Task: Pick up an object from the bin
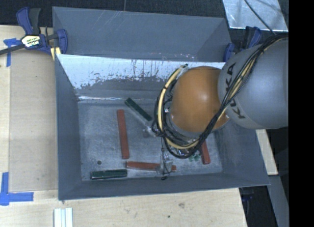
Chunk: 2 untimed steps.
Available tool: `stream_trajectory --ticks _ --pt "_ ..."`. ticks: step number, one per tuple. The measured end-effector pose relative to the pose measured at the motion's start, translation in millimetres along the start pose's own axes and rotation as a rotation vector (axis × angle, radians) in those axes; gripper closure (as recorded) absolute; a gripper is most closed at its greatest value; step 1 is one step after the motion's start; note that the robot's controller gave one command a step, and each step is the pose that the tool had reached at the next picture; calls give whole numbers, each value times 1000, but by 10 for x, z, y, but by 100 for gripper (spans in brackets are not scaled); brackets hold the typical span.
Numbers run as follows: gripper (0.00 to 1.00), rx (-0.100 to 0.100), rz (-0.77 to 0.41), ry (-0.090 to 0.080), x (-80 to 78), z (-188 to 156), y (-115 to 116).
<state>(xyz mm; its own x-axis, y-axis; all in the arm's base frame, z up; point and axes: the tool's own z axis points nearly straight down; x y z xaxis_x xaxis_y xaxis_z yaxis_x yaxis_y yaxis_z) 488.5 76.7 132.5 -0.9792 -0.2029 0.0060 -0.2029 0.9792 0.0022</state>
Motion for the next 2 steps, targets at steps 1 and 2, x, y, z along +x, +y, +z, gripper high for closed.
stream_trajectory --ticks 1,2 --pt "0 2 22 -11 -35 630 -174" --pt "100 2 20 -6 -25 598 -168"
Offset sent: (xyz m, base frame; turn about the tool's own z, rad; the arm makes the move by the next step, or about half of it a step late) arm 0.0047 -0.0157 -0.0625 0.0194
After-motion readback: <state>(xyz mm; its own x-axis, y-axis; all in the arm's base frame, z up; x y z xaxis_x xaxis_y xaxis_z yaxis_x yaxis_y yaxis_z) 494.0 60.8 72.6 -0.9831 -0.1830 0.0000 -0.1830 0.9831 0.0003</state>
